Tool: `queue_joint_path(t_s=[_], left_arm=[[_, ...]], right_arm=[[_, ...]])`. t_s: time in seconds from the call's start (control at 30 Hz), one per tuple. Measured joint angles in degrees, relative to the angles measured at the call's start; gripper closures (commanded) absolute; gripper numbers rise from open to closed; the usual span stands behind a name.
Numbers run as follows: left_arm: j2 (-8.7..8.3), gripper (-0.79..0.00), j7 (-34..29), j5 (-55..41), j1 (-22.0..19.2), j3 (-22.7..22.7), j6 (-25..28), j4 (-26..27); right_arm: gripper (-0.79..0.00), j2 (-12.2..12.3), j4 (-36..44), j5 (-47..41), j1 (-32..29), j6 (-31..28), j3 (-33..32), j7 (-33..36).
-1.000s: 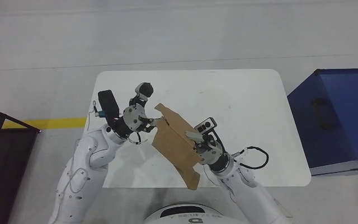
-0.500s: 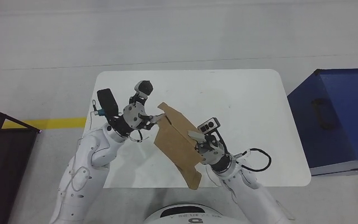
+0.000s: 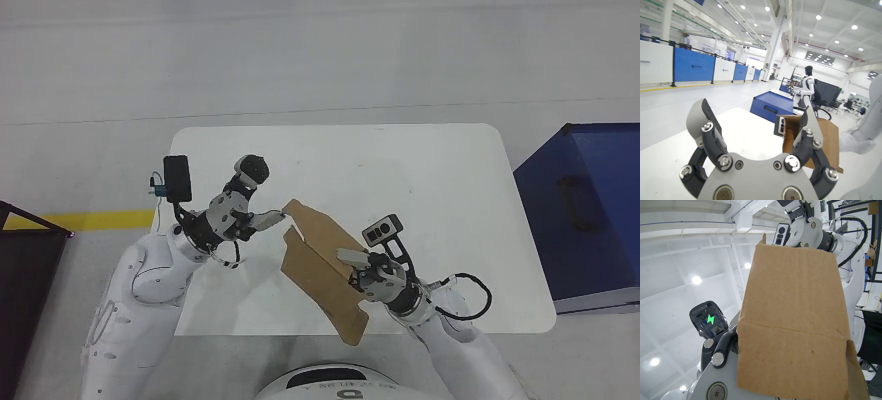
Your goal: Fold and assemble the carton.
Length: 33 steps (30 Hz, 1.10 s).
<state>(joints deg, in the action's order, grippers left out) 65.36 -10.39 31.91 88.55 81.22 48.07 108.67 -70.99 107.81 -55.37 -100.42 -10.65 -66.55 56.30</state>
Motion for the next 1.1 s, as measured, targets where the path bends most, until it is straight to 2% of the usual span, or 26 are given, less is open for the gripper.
queue_joint_path(t_s=[0.13, 0.37, 0.5, 0.77, 0.97, 1.1], left_arm=[[-0.28, -0.785, -5.9, -1.2, -1.4, -2.6, 0.7, -1.2], [-0.37, -0.785, -7.4, -3.8, -3.1, -4.9, 1.0, -1.6], [-0.39, -0.785, -5.1, -4.2, -3.1, -3.9, 0.7, -1.8], [-0.39, -0.785, -4.8, -4.3, -2.9, -3.6, 0.2, -2.0], [-0.8, -0.785, -1.6, -9.1, -1.2, 0.5, 0.2, -3.0], [-1.3, -0.785, -4.4, -11.9, 0.0, 1.3, 2.2, -2.0]], right_arm=[[0.0, 0.1, 0.0, 1.2, 0.0, 0.1, 0.3, -0.4], [0.0, 0.2, 0.4, 1.7, -0.3, 0.0, 0.6, -1.0], [0.0, 0.3, 0.7, 2.0, -0.6, -0.4, 0.1, -1.4], [0.0, 0.3, 0.8, 1.9, -0.5, -0.1, 0.1, -1.9], [0.0, 0.5, 1.1, 0.5, -0.3, 0.4, -1.1, -2.9], [0.0, 0.6, 1.1, 0.0, -0.4, 0.7, -1.3, -2.9]])
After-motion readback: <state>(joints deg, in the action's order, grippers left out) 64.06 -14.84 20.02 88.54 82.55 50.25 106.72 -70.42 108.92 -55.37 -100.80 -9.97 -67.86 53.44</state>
